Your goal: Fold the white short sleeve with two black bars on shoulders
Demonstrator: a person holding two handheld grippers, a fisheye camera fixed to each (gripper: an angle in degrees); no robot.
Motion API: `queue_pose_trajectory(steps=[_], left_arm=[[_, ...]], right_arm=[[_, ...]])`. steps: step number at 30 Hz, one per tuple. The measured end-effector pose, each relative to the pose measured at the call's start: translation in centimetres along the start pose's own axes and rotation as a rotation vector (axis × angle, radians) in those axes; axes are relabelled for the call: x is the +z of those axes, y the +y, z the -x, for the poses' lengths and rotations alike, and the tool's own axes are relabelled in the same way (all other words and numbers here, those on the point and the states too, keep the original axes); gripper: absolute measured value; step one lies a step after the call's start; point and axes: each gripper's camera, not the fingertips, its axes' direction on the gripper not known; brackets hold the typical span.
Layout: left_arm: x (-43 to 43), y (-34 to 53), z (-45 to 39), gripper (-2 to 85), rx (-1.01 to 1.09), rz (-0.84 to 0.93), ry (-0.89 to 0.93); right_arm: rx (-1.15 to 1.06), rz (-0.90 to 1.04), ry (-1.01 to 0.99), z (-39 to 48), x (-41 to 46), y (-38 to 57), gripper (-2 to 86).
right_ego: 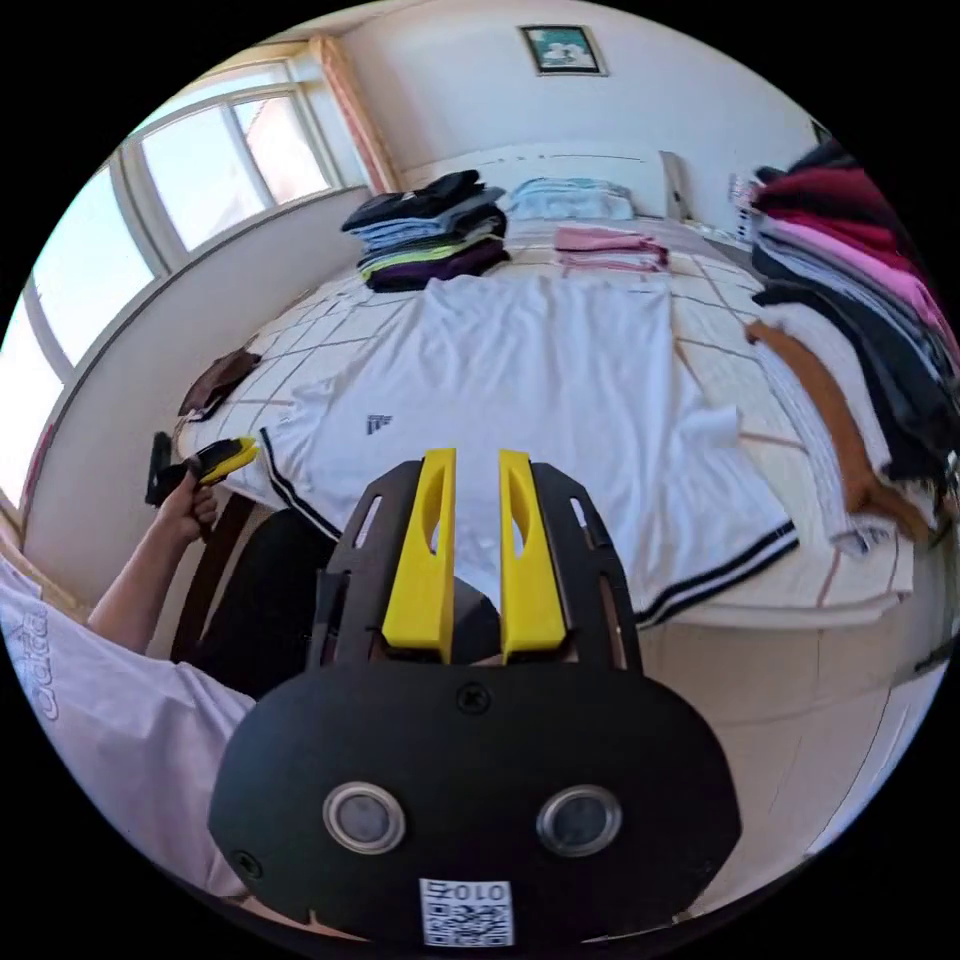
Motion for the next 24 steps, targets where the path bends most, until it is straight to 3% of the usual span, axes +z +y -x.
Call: queue_pose_trajectory(steps=[5,9,14,17,24], left_arm=[[2.2,1.0,-1.1,2.4,-0.054,-0.020,-0.034],[2.0,2.9,-5.4,1.4,0.036,-0.067,-0.096],[4.2,5.7,-18.7,0.8,0.446,-0.052,-0.320],[8.2,8.5,-26.5,0.8,0.689,-0.029,-0.356],[20.8,14.3,-33.5,1.6,0.927,0.135,-0.462]], right_arm=[[-0.135,-0.024,-0.063,5.5,1.2,-3.4,6.7],[-0.092,-0.021,-0.113,5.4,1.2,-2.7,5.7],[-0.014,-0.005,-0.139,3.5,0.4,-1.0,5.4],[0.003,-0.005,-0.143,2.8,-0.3,-0.6,5.5],[0.007,-0.008,-0.151,2.0,-2.1,-0.2,5.5]])
